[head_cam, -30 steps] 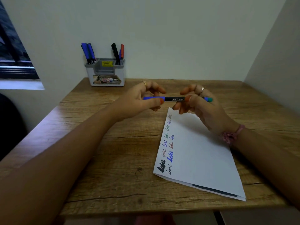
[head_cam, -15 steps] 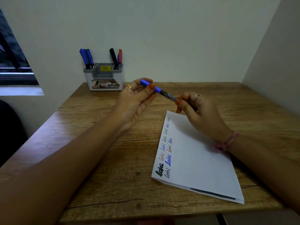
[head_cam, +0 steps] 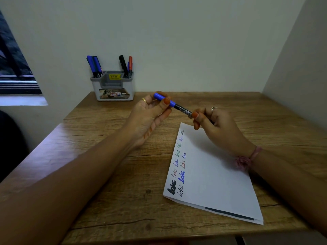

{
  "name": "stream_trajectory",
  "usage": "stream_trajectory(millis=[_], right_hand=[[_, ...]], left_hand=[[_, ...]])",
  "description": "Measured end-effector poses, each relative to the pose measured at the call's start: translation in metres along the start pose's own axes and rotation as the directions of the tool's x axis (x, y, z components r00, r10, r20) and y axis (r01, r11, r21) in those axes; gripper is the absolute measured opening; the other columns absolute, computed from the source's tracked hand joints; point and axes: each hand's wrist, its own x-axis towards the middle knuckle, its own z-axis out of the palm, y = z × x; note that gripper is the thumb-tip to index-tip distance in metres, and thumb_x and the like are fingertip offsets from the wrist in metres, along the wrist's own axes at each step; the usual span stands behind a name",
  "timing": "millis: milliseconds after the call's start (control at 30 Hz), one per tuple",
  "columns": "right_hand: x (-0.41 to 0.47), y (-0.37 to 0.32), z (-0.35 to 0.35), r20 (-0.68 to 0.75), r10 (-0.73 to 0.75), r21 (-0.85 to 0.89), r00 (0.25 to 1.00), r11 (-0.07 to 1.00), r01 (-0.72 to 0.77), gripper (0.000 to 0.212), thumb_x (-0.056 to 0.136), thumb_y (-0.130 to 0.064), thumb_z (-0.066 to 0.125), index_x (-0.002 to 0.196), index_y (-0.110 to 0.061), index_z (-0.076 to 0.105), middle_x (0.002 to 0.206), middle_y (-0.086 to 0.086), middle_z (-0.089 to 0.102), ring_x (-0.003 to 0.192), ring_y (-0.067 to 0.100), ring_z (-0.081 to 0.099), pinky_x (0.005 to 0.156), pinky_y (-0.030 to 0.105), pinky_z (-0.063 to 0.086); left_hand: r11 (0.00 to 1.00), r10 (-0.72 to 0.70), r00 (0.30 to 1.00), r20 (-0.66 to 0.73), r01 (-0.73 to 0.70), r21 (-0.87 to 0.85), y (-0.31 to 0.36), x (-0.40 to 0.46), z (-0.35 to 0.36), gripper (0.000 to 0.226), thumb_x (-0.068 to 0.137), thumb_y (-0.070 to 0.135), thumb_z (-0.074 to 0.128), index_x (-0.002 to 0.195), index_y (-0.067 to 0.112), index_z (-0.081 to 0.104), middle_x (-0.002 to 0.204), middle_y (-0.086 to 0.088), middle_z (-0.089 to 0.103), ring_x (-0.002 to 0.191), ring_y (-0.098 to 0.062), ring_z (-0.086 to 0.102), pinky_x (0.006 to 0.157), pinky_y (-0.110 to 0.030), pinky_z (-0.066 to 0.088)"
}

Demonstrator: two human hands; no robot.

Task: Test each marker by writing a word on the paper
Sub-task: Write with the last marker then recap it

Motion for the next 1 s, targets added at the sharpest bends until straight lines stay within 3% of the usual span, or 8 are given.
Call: stream_trajectory(millis=[167, 300, 433, 533, 633, 733, 800, 1000], right_hand=[[-0.002, -0.006, -0.001, 0.019, 0.052, 0.052, 0.998, 0.997, -0.053, 0.035, 0.096, -0.016, 0.050, 0.063, -0.026, 0.058, 0.084, 0.020, 0.068, 0.057, 0.024, 0.040, 0.052, 0.029, 0.031], [-0.001, -0.002, 0.000, 0.051, 0.089, 0.107, 0.995, 0.990, -0.094, 0.026, 0.095, -0.019, 0.050, 0.073, -0.019, 0.064, 0.065, -0.004, 0.065, 0.056, 0.023, 0.038, 0.052, 0.030, 0.031], [0.003, -0.005, 0.001, 0.103, 0.056, 0.123, 0.993, 0.990, -0.069, 0.022, 0.095, -0.028, 0.049, 0.085, -0.020, 0.067, 0.063, -0.007, 0.069, 0.049, 0.005, 0.047, 0.050, 0.018, 0.037], [0.006, -0.004, -0.003, 0.210, -0.037, -0.007, 0.977, 0.999, 0.039, 0.026, 0.093, -0.046, 0.048, 0.092, -0.028, 0.067, 0.078, -0.007, 0.072, 0.063, 0.001, 0.059, 0.059, 0.023, 0.045], [0.005, 0.006, -0.011, 0.302, -0.036, -0.164, 0.953, 0.983, 0.089, 0.034, 0.089, -0.045, 0.047, 0.105, -0.023, 0.067, 0.073, -0.023, 0.062, 0.066, -0.002, 0.058, 0.060, 0.016, 0.040], [0.006, 0.018, -0.014, 0.402, 0.006, -0.284, 0.916, 0.951, 0.119, 0.044, 0.085, -0.051, 0.051, 0.124, -0.031, 0.056, 0.119, -0.016, 0.063, 0.104, -0.001, 0.059, 0.088, 0.024, 0.047], [0.006, 0.020, -0.014, 0.509, 0.059, -0.331, 0.858, 0.934, 0.132, 0.053, 0.086, -0.055, 0.053, 0.133, -0.033, 0.047, 0.140, -0.014, 0.047, 0.125, -0.002, 0.044, 0.105, 0.026, 0.037], [0.003, 0.016, -0.010, 0.604, 0.131, -0.409, 0.787, 0.897, 0.165, 0.054, 0.091, -0.044, 0.050, 0.141, -0.030, 0.036, 0.152, -0.013, 0.026, 0.130, -0.008, 0.021, 0.108, 0.019, 0.016]], left_hand=[[1.000, 0.008, 1.000, 0.013, -0.009, 0.027, -0.002, 0.000, 0.000, 0.018, 0.084, 0.001, 0.056, 0.099, 0.012, 0.058, 0.098, -0.004, 0.067, 0.093, -0.012, 0.067, 0.084, -0.026, 0.055], [1.000, 0.002, 1.000, 0.012, -0.002, 0.018, -0.002, 0.002, -0.001, 0.017, 0.085, 0.003, 0.056, 0.099, 0.012, 0.058, 0.100, -0.005, 0.066, 0.095, -0.012, 0.066, 0.085, -0.026, 0.055], [0.999, -0.019, 0.998, -0.056, 0.017, -0.035, -0.003, 0.003, -0.003, 0.022, 0.085, 0.005, 0.058, 0.106, 0.008, 0.058, 0.099, -0.007, 0.068, 0.090, -0.012, 0.068, 0.083, -0.027, 0.056], [0.997, -0.008, 0.994, -0.108, 0.001, -0.071, 0.000, 0.005, -0.007, 0.030, 0.084, 0.007, 0.059, 0.114, 0.004, 0.055, 0.095, -0.008, 0.069, 0.087, -0.013, 0.069, 0.083, -0.029, 0.056], [0.991, 0.030, 0.982, -0.186, -0.053, -0.120, 0.010, 0.010, -0.016, 0.024, 0.085, 0.009, 0.060, 0.109, 0.005, 0.059, 0.093, -0.007, 0.069, 0.087, -0.014, 0.069, 0.082, -0.030, 0.057], [0.987, 0.064, 0.963, -0.262, -0.100, -0.124, 0.017, 0.014, -0.027, 0.025, 0.087, 0.010, 0.059, 0.112, 0.007, 0.059, 0.095, -0.005, 0.068, 0.091, -0.013, 0.066, 0.082, -0.029, 0.057], [0.987, 0.077, 0.951, -0.300, -0.114, -0.109, 0.020, 0.014, -0.031, 0.026, 0.088, 0.009, 0.057, 0.114, 0.006, 0.058, 0.095, -0.005, 0.067, 0.090, -0.012, 0.065, 0.084, -0.029, 0.056], [0.979, 0.135, 0.919, -0.370, -0.182, -0.094, 0.028, 0.015, -0.033, 0.024, 0.088, 0.008, 0.058, 0.111, 0.005, 0.059, 0.096, -0.005, 0.066, 0.093, -0.013, 0.064, 0.085, -0.028, 0.055]])
